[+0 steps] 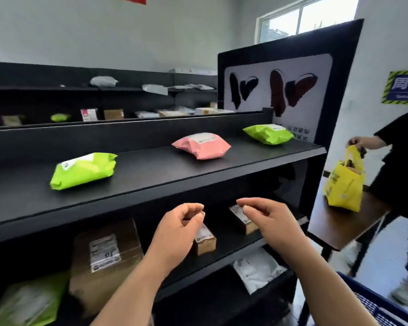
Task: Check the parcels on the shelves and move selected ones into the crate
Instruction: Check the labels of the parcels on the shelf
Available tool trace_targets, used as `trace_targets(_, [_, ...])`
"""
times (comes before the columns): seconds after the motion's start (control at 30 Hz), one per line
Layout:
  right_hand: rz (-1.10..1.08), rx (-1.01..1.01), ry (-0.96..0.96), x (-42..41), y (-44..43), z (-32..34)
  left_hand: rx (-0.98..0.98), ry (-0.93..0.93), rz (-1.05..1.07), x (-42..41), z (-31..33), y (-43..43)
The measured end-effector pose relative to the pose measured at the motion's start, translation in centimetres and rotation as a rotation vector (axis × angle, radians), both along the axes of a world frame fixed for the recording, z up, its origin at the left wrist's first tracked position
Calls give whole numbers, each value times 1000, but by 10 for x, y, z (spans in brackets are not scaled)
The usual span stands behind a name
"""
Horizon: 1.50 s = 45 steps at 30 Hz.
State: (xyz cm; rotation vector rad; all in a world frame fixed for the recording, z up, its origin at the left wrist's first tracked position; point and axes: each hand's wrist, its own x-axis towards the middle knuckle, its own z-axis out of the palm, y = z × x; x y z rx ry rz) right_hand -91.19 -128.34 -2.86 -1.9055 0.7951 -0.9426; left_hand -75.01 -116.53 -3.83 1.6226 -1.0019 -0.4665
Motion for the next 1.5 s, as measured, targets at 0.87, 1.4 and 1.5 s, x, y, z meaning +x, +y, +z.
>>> trace_targets(0.87, [782,-83,-42,261,363,48,-117,4,904,121,37,469])
trace_targets(1.4, [830,-71,-58,396,513,52,-68,-62,952,257,40,626])
trace_targets(1.5, [868,-66,-64,427,526,56,-68,-65,972,284,39,637])
